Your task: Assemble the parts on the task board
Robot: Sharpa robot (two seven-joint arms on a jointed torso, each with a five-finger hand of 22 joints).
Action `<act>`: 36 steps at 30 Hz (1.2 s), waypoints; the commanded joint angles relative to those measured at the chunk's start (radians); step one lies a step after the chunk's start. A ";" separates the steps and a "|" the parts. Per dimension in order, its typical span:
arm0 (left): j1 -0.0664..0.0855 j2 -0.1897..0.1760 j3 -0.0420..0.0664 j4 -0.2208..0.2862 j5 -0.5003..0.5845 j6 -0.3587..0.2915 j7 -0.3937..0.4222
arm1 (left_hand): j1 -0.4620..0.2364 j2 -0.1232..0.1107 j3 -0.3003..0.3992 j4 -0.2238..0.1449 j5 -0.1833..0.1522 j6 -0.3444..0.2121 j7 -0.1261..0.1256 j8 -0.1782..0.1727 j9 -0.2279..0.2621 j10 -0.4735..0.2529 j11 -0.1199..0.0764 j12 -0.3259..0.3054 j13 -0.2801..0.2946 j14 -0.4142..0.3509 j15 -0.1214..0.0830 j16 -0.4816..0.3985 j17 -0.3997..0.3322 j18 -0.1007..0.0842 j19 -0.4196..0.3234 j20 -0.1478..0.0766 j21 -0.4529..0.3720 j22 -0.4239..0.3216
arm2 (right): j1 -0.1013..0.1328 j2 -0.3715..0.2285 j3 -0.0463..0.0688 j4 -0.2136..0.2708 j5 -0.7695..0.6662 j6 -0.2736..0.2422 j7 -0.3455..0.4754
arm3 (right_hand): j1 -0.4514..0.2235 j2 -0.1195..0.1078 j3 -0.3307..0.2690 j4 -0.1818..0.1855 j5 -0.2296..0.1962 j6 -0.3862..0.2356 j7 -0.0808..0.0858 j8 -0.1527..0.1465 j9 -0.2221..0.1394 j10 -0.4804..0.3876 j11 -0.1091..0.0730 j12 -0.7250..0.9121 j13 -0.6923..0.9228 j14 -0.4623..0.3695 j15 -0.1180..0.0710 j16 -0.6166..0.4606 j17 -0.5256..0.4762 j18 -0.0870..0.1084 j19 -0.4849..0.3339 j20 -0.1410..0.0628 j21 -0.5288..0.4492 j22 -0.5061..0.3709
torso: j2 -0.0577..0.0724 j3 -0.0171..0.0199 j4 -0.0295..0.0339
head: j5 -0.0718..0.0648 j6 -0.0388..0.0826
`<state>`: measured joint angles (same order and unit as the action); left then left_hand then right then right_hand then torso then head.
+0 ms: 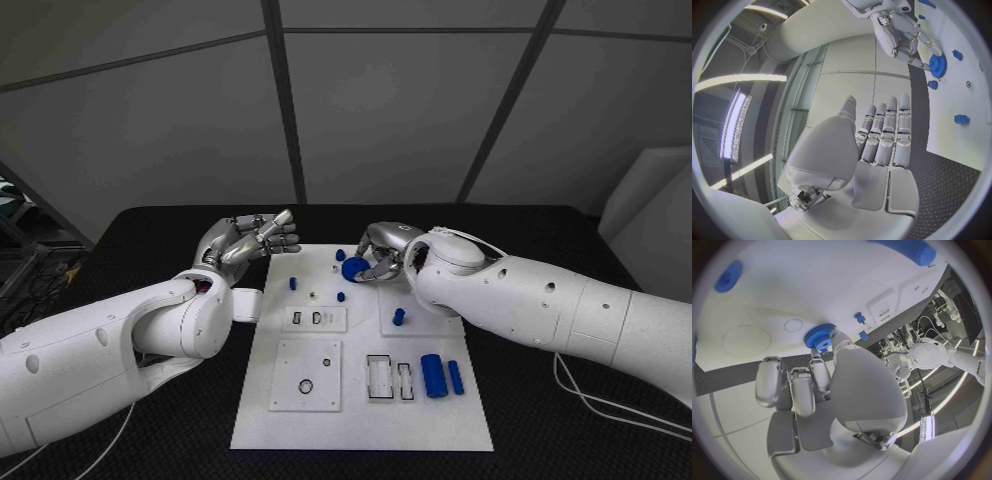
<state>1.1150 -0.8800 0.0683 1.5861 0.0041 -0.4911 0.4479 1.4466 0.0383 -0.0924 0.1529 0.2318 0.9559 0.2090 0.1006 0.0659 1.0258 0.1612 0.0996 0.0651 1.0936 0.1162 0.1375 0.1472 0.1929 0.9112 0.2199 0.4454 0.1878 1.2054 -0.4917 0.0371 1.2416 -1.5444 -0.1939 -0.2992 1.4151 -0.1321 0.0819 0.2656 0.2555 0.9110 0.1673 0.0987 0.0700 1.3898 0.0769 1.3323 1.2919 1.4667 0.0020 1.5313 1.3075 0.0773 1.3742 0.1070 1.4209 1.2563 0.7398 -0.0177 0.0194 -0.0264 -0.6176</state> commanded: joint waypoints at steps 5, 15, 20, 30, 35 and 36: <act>0.001 0.003 0.001 -0.002 -0.003 0.012 0.001 | 0.008 -0.002 0.000 -0.003 0.000 0.004 0.005 -0.004 -0.001 -0.004 0.006 -0.007 -0.001 -0.006 0.005 -0.006 0.001 -0.012 0.001 0.003 -0.006 -0.001 | 0.001 0.008 0.000 -0.006 0.017 0.005 0.018 | -0.004 0.014 0.007 0.004 0.010 0.013 -0.003 0.008 0.002 0.006 0.000 0.008 0.004 0.084 0.003 0.006 0.170 -0.011 0.002 0.007 -0.001 0.002 | 0.000 0.0002 -0.0001 | 0.000 -0.002; 0.001 0.004 0.001 -0.004 -0.003 0.012 -0.005 | 0.004 0.002 0.000 -0.001 0.000 0.004 0.007 -0.006 -0.001 -0.004 0.007 -0.009 -0.001 -0.005 0.005 -0.009 0.002 -0.012 0.000 0.004 -0.007 -0.002 | 0.001 0.010 0.000 -0.013 0.010 0.013 0.011 | -0.025 0.034 0.008 0.012 0.043 0.044 -0.011 0.023 0.005 0.013 -0.006 0.016 0.014 0.084 -0.002 0.007 0.173 -0.011 0.003 0.004 0.001 0.005 | 0.000 -0.0003 -0.0001 | -0.001 -0.006; 0.001 0.005 0.001 -0.005 -0.003 0.013 -0.007 | 0.004 0.002 0.000 -0.001 0.000 0.004 0.007 -0.006 -0.001 -0.004 0.007 -0.009 -0.001 -0.005 0.005 -0.009 0.002 -0.012 0.000 0.004 -0.007 -0.002 | 0.001 0.013 0.000 -0.014 -0.010 0.024 0.001 | -0.024 0.027 0.005 0.007 0.041 0.047 -0.012 0.023 0.005 0.010 -0.007 0.014 0.011 0.084 -0.003 0.007 0.173 -0.011 0.003 0.003 0.001 0.004 | 0.000 0.0000 0.0003 | 0.000 -0.007; 0.001 0.005 0.001 -0.006 -0.003 0.014 -0.011 | 0.003 0.003 0.000 -0.001 0.000 0.003 0.008 -0.007 -0.001 -0.005 0.008 -0.010 -0.001 -0.005 0.006 -0.010 0.002 -0.012 0.000 0.004 -0.007 -0.002 | -0.001 0.021 0.000 -0.014 -0.048 0.030 -0.014 | -0.026 0.017 0.000 0.004 0.035 0.044 -0.012 0.021 0.003 0.007 -0.007 0.009 0.007 0.084 -0.004 0.007 0.172 -0.011 0.001 0.002 0.000 0.003 | 0.000 0.0001 -0.0005 | 0.001 -0.010; 0.001 0.006 0.001 -0.007 -0.003 0.016 -0.013 | 0.003 0.003 -0.001 -0.002 -0.001 0.002 0.009 -0.009 -0.001 -0.007 0.009 -0.012 -0.001 -0.006 0.006 -0.012 0.003 -0.012 -0.001 0.004 -0.008 -0.003 | -0.002 0.024 -0.002 -0.010 -0.088 0.044 -0.024 | -0.009 0.011 0.003 -0.014 0.020 0.051 -0.015 0.024 0.003 0.008 -0.010 0.010 0.009 0.084 -0.006 0.007 0.173 -0.011 0.002 0.000 0.000 0.005 | 0.000 0.0006 -0.0006 | 0.000 -0.012; 0.001 0.006 0.001 -0.007 -0.003 0.017 -0.013 | 0.003 0.003 -0.001 -0.002 -0.001 0.002 0.009 -0.009 -0.001 -0.007 0.009 -0.012 -0.001 -0.006 0.006 -0.012 0.003 -0.012 -0.001 0.004 -0.008 -0.003 | -0.002 0.023 -0.006 -0.008 -0.095 0.046 -0.028 | 0.001 0.010 0.007 -0.023 0.010 0.054 -0.015 0.025 0.003 0.008 -0.011 0.011 0.010 0.084 -0.007 0.007 0.174 -0.011 0.002 -0.001 0.000 0.005 | 0.000 0.0005 -0.0006 | 0.000 -0.013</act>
<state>1.1150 -0.8754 0.0683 1.5786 0.0041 -0.4885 0.4348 1.4466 0.0383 -0.0924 0.1529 0.2318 0.9595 0.2126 0.0969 0.0659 1.0221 0.1649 0.0912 0.0651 1.0901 0.1197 0.1316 0.1490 0.1930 0.9112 0.2199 0.4397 0.1861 1.2055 -0.4692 0.0368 1.2311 -1.5920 -0.1820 -0.3073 1.4072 -0.1224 0.0874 0.2505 0.2723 0.9573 0.1500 0.1187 0.0716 1.3954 0.0713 1.3439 1.3005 1.4667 0.0019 1.5312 1.3073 0.0773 1.3742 0.1069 1.4209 1.2603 0.7399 -0.0173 0.0193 -0.0257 -0.6296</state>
